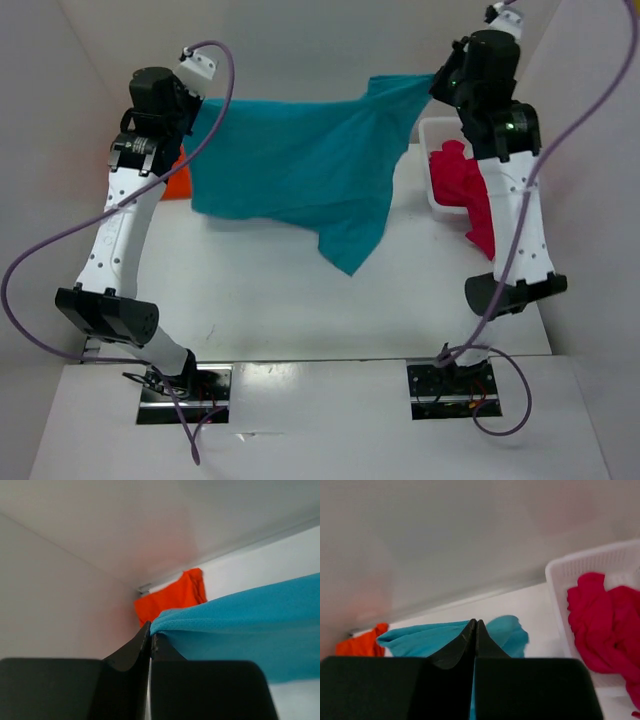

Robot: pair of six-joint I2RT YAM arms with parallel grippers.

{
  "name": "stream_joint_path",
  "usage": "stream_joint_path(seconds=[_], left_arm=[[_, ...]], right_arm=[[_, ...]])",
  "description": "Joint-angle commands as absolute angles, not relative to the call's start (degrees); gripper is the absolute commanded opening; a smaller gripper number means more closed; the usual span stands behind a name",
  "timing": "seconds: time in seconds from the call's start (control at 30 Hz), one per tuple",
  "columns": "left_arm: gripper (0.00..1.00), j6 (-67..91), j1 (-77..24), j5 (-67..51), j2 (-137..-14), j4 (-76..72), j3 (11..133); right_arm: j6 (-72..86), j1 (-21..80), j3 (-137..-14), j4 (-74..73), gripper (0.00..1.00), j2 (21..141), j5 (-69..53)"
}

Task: Fold and stack the t-shirts
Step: Flatten out the tshirt

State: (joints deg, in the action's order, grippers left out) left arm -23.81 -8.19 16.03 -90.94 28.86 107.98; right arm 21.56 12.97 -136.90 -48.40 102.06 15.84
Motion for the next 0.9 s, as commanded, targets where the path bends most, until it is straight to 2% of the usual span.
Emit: stream_joint_path(seconds=[0.0,0.13,0.3,0.37,0.53,0.6,0.67,0.77,0.8,0.87], left_arm=[[0.0,-28.5,-6.8,15.5,-90.4,32.4,111.1],[0.0,-32.9,-6.2,14.9,-86.8,36.5,103.7],[0.0,-33.9,-6.2,11.3,-83.5,46.5,94.8],[0.0,-35.0,-6.2,10.1,-83.5,49.6,91.7],[0.0,-37.0,-7.5,12.1,-84.0,51.2,72.7],[0.0,-37.6,-8.1,12.1,-85.9,48.2,67.3],[0.0,-37.1,-8.1,11.3,-89.7,46.6,68.2],[0.0,-34.2,-7.4,9.8,-98.0,45.9,76.5],[0.0,-31.9,-6.9,9.8,-100.0,45.9,85.5],[0.0,-29.2,-6.3,10.4,-105.4,45.9,96.6]], right_arm=[[18.8,12.9,-137.9,-56.3,0.0,95.8,19.9],[20.8,12.9,-127.0,-57.1,0.0,89.8,17.4],[23.2,12.9,-106.9,-57.1,0.0,80.0,13.4],[24.1,12.9,-99.3,-58.0,0.0,78.8,10.4],[27.9,14.2,-80.0,-54.6,0.0,77.3,2.1],[27.9,14.2,-77.6,-51.3,0.0,79.6,1.5],[27.3,14.2,-79.5,-49.1,0.0,83.1,0.8],[23.5,14.2,-93.3,-48.3,0.0,96.0,4.4],[21.6,14.2,-105.4,-51.0,0.0,103.9,5.5],[20.9,14.2,-121.5,-55.3,0.0,111.8,9.9]])
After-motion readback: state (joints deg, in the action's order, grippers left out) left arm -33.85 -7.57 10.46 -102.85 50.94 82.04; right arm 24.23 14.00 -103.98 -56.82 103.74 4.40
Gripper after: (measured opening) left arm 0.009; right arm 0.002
